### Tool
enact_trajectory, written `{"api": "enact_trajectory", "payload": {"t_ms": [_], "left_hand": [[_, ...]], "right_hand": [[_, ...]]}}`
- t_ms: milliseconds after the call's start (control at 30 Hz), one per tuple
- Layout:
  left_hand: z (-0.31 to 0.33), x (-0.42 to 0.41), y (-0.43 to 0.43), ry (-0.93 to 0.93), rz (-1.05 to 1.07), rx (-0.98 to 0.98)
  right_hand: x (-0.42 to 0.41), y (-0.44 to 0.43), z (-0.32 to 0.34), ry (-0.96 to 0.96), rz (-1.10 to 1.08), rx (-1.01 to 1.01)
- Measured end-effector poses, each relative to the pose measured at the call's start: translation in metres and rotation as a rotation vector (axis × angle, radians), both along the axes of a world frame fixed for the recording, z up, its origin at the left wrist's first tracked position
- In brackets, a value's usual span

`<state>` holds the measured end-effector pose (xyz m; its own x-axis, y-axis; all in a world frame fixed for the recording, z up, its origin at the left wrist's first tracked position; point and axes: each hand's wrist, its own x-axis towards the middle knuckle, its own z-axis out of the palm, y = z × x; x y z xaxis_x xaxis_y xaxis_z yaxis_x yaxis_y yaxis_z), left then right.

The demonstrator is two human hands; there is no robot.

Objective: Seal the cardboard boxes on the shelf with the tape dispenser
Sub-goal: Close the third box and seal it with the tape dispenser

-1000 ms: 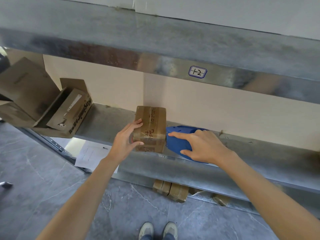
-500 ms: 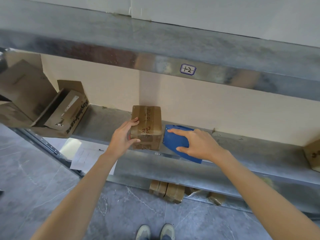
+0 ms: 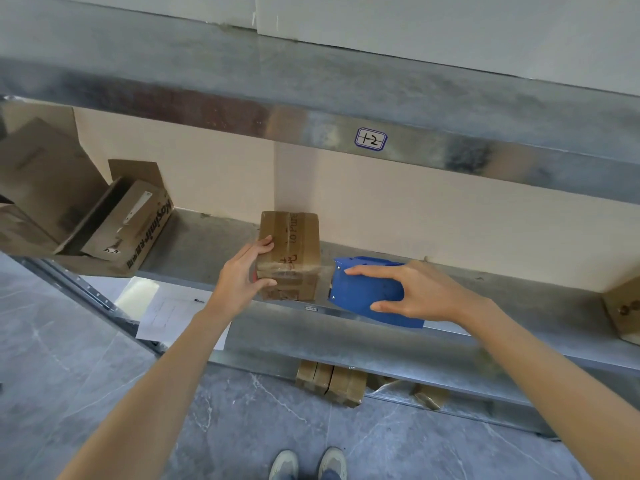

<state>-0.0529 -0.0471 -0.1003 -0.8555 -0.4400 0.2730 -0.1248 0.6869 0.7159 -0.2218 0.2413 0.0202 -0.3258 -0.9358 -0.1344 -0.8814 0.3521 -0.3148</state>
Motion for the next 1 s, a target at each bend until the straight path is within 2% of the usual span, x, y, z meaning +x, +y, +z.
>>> {"api": "enact_trajectory", "payload": {"t_ms": [533, 833, 1000], "left_hand": [[-0.004, -0.001, 0.004, 0.040, 0.008, 0.028], [-0.004, -0.003, 0.005, 0.044, 0.001, 0.048], [0.002, -0.005, 0.009, 0.019, -0.024, 0.039]], "right_hand": [[0.009, -0.042, -0.025, 0.282, -0.060, 0.038], [0.020, -0.049, -0.037, 0.362, -0.111, 0.115], [0.015, -0.050, -0.052, 0.262, -0.177, 0.105]]}}
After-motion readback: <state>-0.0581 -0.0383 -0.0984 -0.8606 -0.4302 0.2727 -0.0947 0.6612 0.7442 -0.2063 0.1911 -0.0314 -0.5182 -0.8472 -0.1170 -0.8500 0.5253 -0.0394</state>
